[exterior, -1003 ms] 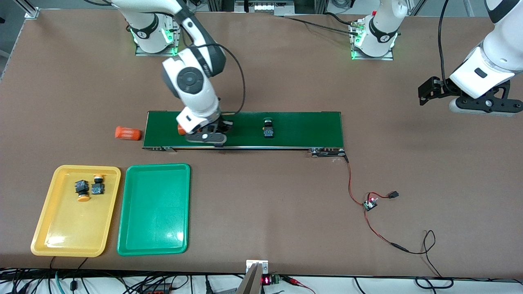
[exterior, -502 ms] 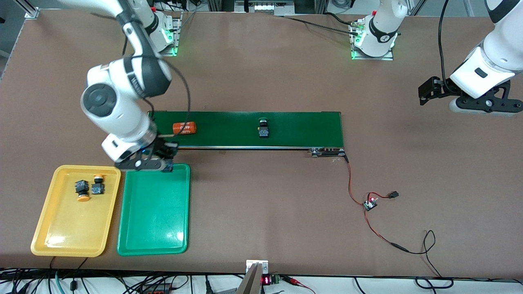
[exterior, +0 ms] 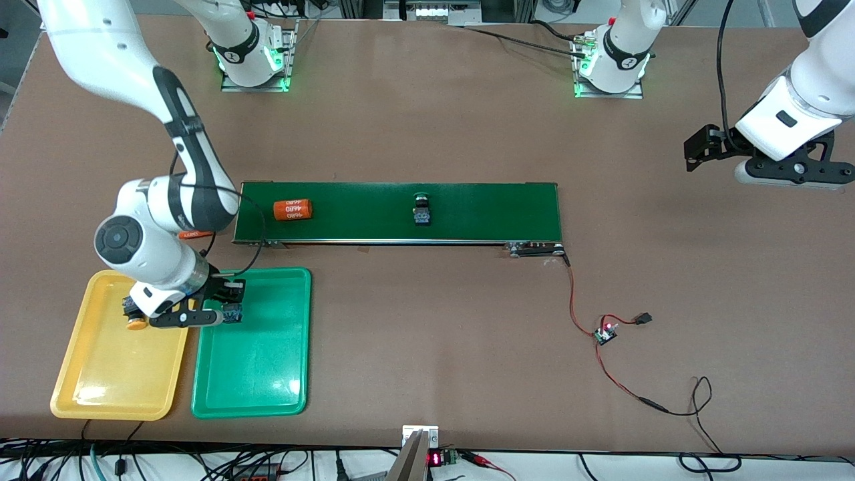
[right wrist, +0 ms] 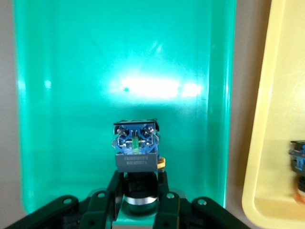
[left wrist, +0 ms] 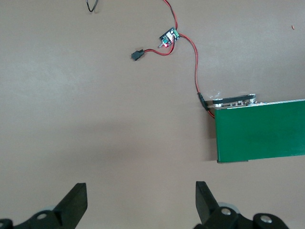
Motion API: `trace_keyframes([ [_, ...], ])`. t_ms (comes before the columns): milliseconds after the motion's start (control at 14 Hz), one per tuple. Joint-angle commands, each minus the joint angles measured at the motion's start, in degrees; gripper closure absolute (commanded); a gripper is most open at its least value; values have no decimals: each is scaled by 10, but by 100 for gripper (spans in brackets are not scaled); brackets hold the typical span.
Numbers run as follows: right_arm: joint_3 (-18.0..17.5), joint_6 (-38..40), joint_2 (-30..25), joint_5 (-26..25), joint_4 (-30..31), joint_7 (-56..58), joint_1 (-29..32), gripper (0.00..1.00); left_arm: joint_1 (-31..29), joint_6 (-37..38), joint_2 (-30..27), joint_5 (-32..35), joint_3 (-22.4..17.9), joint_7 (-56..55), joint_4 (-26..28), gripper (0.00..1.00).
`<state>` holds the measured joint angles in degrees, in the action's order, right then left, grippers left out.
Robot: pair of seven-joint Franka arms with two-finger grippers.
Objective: Sort buttons by color to trays
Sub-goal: 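Carry the button into the green tray and open the right gripper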
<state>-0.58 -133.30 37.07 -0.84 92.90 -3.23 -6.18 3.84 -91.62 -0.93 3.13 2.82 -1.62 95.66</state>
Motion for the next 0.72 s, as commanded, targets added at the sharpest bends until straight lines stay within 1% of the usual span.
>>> trace_keyframes([
  [0, -8, -29, 38, -3, -20, 28, 18, 96, 0, 13, -2, -10, -3, 8, -9, 0],
  [72, -7, -40, 44, -4, -19, 29, 21, 95, 0, 12, -1, -10, -3, 8, -9, 0],
  [143, -8, -46, 46, -7, -19, 29, 25, 84, 0, 13, -2, -10, -2, 8, -9, 0],
  [215, -8, -49, 46, -8, -18, 28, 26, 69, 0, 14, -2, -10, 0, 8, -9, 0],
  [287, -8, -50, 46, -9, -16, 28, 27, 52, 0, 16, -2, -10, 1, 7, -9, 0],
  [430, -8, -49, 44, -9, -13, 28, 30, 23, 0, 17, -2, -10, 2, 7, -9, 0],
  [502, -8, -46, 38, -9, -12, 29, 30, 20, 0, 18, -2, -10, 2, 7, -9, 0],
  [573, -9, -42, 28, -9, -10, 26, 29, 12, 0, 18, -2, -10, 1, 7, -10, 0],
  [645, -12, -36, 8, -7, 9, 23, 28, 8, 0, 17, -2, -10, 2, 7, -10, 0],
])
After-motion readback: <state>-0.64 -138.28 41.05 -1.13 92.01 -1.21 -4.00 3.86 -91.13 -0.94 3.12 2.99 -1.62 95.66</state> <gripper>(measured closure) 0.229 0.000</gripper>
